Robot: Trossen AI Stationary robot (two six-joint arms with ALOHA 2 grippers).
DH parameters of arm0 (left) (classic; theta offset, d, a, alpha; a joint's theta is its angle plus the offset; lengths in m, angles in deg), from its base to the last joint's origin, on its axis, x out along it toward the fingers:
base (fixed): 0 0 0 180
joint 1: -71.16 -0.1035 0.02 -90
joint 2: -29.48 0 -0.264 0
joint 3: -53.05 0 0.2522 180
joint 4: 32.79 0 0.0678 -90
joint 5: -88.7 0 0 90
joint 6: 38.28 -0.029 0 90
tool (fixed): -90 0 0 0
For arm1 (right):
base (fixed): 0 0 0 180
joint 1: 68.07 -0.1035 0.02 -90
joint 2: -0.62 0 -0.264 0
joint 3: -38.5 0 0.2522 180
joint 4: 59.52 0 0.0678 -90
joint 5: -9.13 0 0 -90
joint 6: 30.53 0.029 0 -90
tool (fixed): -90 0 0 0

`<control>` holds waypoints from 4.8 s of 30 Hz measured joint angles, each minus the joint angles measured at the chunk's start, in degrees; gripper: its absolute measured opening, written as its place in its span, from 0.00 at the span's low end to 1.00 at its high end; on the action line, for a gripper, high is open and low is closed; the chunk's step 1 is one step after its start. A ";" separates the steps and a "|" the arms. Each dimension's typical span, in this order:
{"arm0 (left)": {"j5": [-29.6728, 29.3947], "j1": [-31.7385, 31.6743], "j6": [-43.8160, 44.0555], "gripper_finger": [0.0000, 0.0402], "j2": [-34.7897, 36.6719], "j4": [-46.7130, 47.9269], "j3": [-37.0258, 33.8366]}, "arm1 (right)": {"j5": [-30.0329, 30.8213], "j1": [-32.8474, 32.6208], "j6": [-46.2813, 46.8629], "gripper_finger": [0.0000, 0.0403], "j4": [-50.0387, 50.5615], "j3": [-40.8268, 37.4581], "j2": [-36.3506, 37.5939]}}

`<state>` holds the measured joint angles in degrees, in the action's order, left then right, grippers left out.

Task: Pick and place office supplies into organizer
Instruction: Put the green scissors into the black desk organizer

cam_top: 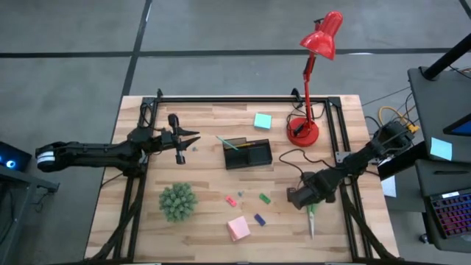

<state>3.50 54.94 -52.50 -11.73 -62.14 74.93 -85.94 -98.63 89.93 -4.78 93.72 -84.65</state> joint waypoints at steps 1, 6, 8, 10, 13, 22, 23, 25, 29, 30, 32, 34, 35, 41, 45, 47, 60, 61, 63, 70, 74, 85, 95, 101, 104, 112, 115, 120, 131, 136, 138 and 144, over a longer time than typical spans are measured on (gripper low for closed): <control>0.00 0.00 -0.02 0.15 0.00 0.02 0.00 | 1.00 0.00 -0.42 0.03 -0.04 0.40 0.07; 0.00 0.01 -0.02 0.15 0.00 0.02 0.06 | 7.49 0.04 -2.42 0.03 0.52 2.79 1.04; -0.02 0.00 -0.02 0.15 0.00 -0.01 0.11 | 10.03 0.04 -2.65 0.03 0.68 3.65 1.57; -0.02 0.00 -0.07 0.15 0.00 0.00 0.11 | 13.12 0.04 -3.55 0.03 0.70 4.66 1.95; -0.04 -0.01 -0.13 0.15 0.00 -0.02 0.11 | 18.86 0.04 -6.38 0.03 1.01 6.68 2.22; -0.04 0.00 -0.13 0.15 0.00 -0.04 0.11 | 34.82 -0.07 -15.83 0.03 5.32 15.06 0.81; -0.04 0.00 -0.13 0.15 0.00 -0.03 0.11 | 36.27 -0.07 -17.05 0.03 5.30 15.77 0.72; -0.04 0.00 -0.11 0.15 0.00 -0.07 0.13 | 39.29 -0.04 -19.00 0.03 5.50 16.95 0.48; -0.02 -0.01 -0.08 0.15 0.00 -0.17 0.11 | 43.82 -0.04 -22.66 0.03 5.56 18.69 -0.29; -0.03 -0.01 -0.07 0.15 0.00 -0.16 0.11 | 44.86 -0.04 -23.14 0.03 5.48 19.22 -0.43; -0.02 -0.01 -0.07 0.15 0.00 -0.17 0.11 | 47.19 -0.04 -24.26 0.03 5.38 19.92 -0.79; -0.02 0.00 -0.04 0.15 0.00 -0.15 0.11 | 48.89 -0.04 -26.03 0.03 5.44 20.67 -1.22; -0.02 0.00 -0.04 0.15 0.00 -0.15 0.11 | 49.76 -0.04 -26.90 0.03 5.34 21.11 -1.45; -0.02 -0.01 0.00 0.15 0.00 -0.09 0.11 | 56.19 -0.04 -31.36 0.03 5.13 23.35 -3.19; -0.02 0.00 0.00 0.15 0.00 -0.02 0.11 | 59.91 -0.04 -33.45 0.03 5.17 24.71 -4.73; 0.00 0.01 0.00 0.15 0.00 -0.01 0.11 | 62.01 -0.04 -34.04 0.03 5.13 25.21 -5.51; 2.29 0.01 0.02 0.15 0.09 -0.15 0.11 | 73.54 0.07 -38.25 0.03 4.53 26.92 -8.96; 2.31 0.01 0.02 0.15 0.07 -0.17 0.11 | 74.56 0.13 -38.62 0.03 4.10 26.92 -9.15; 2.40 0.01 0.00 0.15 0.09 -0.06 0.11 | 76.63 0.13 -39.38 0.03 3.60 26.92 -9.43; 2.43 0.01 -0.11 0.15 0.01 -0.11 0.11 | 81.01 0.77 -41.45 0.03 2.23 26.90 -9.56; 2.45 0.01 -0.13 0.15 0.00 -0.16 0.11 | 83.43 1.46 -46.63 0.03 -1.67 26.87 -9.56; 2.47 0.01 -0.07 0.15 0.00 -0.08 0.11 | 84.92 4.58 -53.09 0.03 -5.62 26.81 -9.54; 2.54 0.01 -0.02 0.15 0.00 -0.07 0.11 | 86.63 7.48 -63.26 0.03 -14.20 26.92 -9.51; 2.54 0.01 -0.09 0.15 0.00 -0.07 0.16 | 86.65 9.26 -67.60 0.03 -18.34 27.05 -9.49; 2.54 0.01 -0.11 0.15 0.00 -0.15 0.24 | 86.64 9.93 -69.76 0.03 -20.33 27.05 -9.49; 2.51 0.01 -0.13 0.15 0.00 -0.13 0.24 | 85.85 11.55 -75.80 0.03 -25.71 27.38 -9.48; 2.49 0.01 -0.13 0.15 0.00 -0.13 0.24 | 85.68 12.26 -78.72 0.03 -28.59 27.38 -9.47; 2.49 -0.01 -0.15 0.15 0.00 -0.13 0.24 | 83.25 13.72 -83.29 0.03 -33.39 27.38 -9.45; 2.47 -0.01 -0.20 0.15 0.00 -0.13 0.24 | 79.22 15.34 -91.54 0.03 -42.23 27.53 -9.45; 2.47 -0.01 -0.20 0.15 0.00 -0.13 0.26 | 78.10 15.39 -94.31 0.03 -45.46 27.53 -9.45; 2.47 0.01 -0.20 0.15 0.00 -0.11 0.26 | 77.86 15.52 -95.06 0.03 -46.53 27.53 -9.45; 2.47 -0.01 -0.21 0.15 0.00 -0.13 0.28 | 72.52 16.84 -96.47 0.03 -48.40 27.53 -9.45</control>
<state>5.97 54.93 -52.71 -11.73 -62.27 75.22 -13.42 -81.79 -6.53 -53.18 121.25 -94.09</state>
